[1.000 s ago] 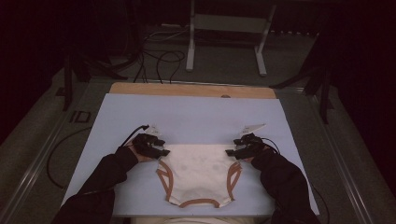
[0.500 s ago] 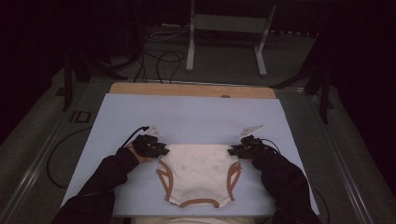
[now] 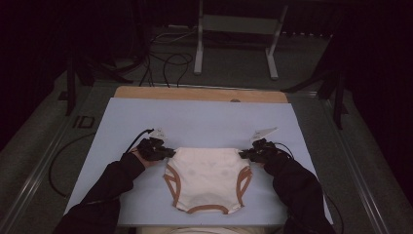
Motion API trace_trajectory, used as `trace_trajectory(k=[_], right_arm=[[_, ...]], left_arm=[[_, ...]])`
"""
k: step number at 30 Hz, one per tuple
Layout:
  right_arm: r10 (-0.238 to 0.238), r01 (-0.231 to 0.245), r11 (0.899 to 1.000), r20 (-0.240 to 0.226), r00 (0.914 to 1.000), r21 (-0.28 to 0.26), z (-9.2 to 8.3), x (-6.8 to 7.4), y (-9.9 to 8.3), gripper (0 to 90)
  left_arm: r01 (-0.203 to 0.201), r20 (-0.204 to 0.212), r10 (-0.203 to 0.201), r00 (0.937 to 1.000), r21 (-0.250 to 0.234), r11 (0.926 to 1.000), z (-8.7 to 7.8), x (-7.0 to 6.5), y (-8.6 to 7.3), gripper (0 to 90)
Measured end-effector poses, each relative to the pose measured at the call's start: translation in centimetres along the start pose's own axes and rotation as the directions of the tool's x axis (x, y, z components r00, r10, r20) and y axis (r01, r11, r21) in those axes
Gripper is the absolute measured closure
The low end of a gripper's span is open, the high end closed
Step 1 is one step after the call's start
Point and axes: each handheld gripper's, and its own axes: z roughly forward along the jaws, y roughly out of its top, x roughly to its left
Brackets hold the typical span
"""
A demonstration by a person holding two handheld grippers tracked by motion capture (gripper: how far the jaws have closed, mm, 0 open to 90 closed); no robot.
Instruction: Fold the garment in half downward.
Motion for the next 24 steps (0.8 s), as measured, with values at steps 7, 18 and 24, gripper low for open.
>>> trace_trajectory(k=[7,18,24], right_arm=[[0.006,-0.006,1.000,0.022,0.9997,-0.029,-0.4,-0.4,0.9,86.3],[0.013,-0.011,0.998,0.046,0.9988,-0.054,-0.3,-1.2,2.2,86.4],[0.023,-0.019,0.998,0.057,0.9981,-0.066,-0.1,-1.6,3.0,86.4]], left_arm=[[0.010,-0.029,-0.011,0.9995,-0.026,0.9996,-0.6,0.4,0.7,86.8],[0.041,-0.059,-0.044,0.9973,-0.060,0.9974,-1.1,1.8,1.5,86.9],[0.043,-0.080,-0.048,0.9956,-0.065,0.9969,-1.3,2.5,2.0,86.9]])
